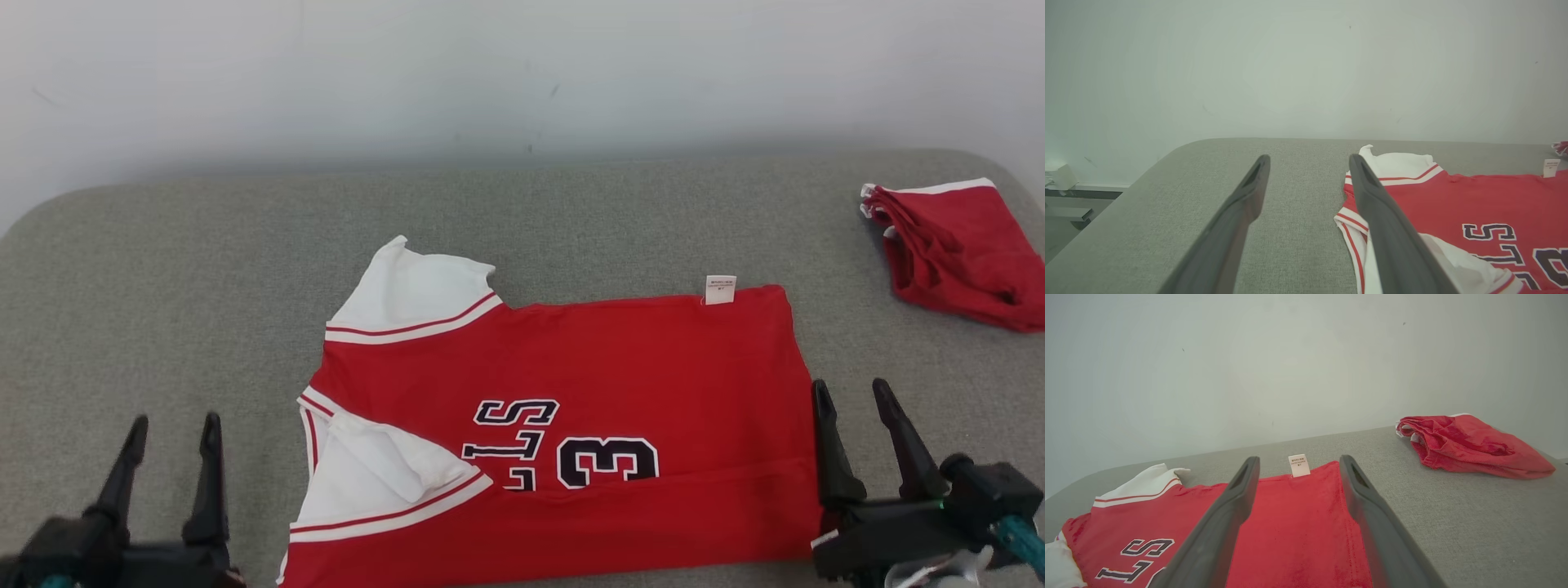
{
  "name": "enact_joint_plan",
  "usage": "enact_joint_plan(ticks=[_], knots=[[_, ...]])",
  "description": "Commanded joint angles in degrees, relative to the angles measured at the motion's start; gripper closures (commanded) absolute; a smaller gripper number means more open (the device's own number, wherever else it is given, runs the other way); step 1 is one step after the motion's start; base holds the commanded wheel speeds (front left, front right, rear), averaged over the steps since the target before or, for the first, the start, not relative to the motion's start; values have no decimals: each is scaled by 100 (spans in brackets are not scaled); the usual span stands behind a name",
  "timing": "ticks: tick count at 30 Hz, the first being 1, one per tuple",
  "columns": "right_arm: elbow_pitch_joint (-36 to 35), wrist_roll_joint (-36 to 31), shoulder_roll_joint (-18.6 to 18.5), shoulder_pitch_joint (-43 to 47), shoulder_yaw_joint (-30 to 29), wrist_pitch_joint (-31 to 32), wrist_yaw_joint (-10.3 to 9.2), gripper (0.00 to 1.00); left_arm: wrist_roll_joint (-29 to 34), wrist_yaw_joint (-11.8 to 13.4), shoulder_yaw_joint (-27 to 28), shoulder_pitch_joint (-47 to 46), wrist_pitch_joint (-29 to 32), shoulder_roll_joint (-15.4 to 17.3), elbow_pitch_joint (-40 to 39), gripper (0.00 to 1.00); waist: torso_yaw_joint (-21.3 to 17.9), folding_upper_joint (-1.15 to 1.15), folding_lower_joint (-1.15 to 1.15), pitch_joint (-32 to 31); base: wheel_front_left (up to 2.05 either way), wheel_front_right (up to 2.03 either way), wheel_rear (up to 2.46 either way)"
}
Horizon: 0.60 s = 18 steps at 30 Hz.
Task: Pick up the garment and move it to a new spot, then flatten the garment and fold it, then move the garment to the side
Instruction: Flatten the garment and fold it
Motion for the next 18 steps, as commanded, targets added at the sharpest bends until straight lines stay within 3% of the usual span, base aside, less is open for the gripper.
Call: enact_joint_plan(ticks=[1, 10, 18], knots=[[52, 9, -62, -112, 2, 11, -12, 0, 2, -43, -16, -194, 31, 80, 1, 0, -53, 0, 0, 104, 0, 0, 0], [905, 201, -450, -1691, 303, 670, -13, 0, -421, -273, -537, -2161, 880, 865, 403, 0, -294, 0, 0, 801, 0, 0, 0], [1883, 411, -714, -3243, 795, 1298, -12, 0, -1357, -270, -1731, -4003, 1768, 1641, 1034, 0, -618, 0, 0, 1549, 0, 0, 0]])
